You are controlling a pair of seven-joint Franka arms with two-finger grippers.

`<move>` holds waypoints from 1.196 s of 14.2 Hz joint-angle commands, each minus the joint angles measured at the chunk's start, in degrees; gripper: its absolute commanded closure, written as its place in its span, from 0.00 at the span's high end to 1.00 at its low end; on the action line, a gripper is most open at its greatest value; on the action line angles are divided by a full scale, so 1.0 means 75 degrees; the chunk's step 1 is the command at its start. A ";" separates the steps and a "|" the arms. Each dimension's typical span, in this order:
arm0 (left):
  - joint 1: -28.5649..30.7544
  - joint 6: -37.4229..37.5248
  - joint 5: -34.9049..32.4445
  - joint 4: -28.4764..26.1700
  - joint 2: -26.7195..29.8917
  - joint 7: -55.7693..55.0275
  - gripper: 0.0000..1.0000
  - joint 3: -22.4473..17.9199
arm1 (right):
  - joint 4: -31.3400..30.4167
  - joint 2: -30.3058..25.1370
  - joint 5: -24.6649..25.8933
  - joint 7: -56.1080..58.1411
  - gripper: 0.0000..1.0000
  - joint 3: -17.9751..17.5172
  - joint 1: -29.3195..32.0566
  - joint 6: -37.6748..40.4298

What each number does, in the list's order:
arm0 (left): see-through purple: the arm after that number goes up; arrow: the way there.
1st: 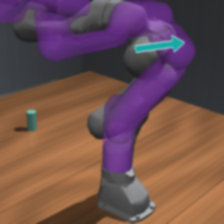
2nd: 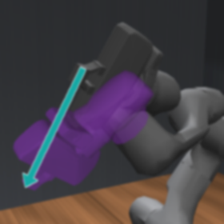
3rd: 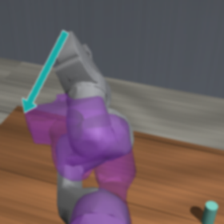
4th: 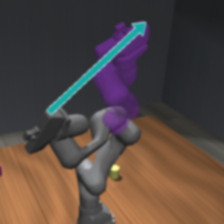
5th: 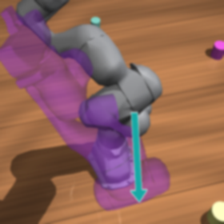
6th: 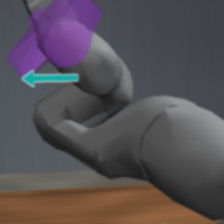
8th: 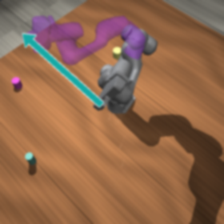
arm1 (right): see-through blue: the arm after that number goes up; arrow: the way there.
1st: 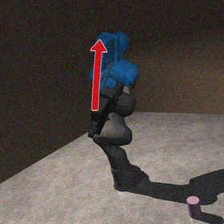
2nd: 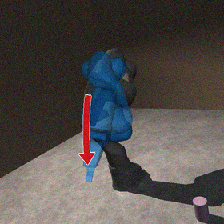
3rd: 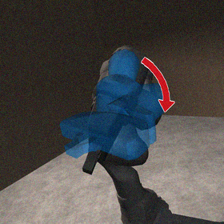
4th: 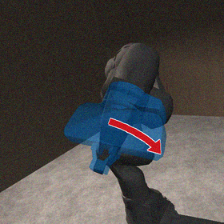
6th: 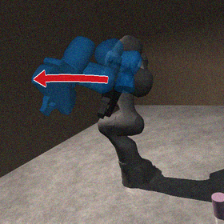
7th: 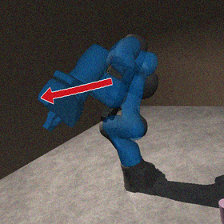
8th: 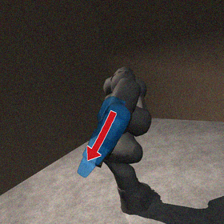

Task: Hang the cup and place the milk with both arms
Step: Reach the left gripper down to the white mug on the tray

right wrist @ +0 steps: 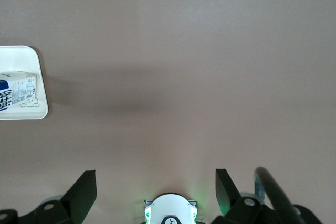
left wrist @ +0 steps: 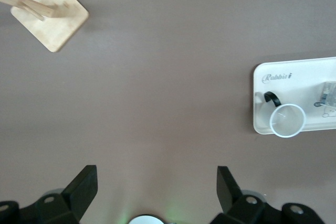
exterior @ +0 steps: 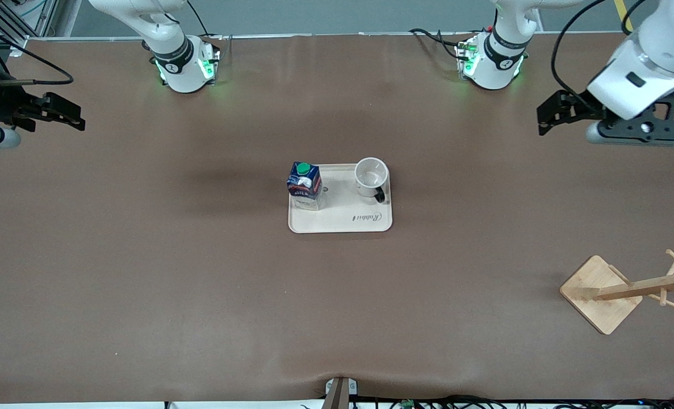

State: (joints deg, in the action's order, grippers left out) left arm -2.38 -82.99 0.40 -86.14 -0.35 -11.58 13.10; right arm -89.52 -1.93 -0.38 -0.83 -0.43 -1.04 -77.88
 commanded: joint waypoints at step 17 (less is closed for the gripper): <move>-0.0291 -0.5385 -0.0180 -0.4005 -0.1134 -0.6103 1.00 0.2906 | 0.0100 0.0117 -0.0113 -0.0124 1.00 0.0022 -0.0037 0.0072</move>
State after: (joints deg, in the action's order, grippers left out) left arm -3.62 -119.68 1.08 -114.81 -6.10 -52.48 34.49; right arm -89.52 -1.37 -0.38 -0.83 -0.37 -1.21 -77.88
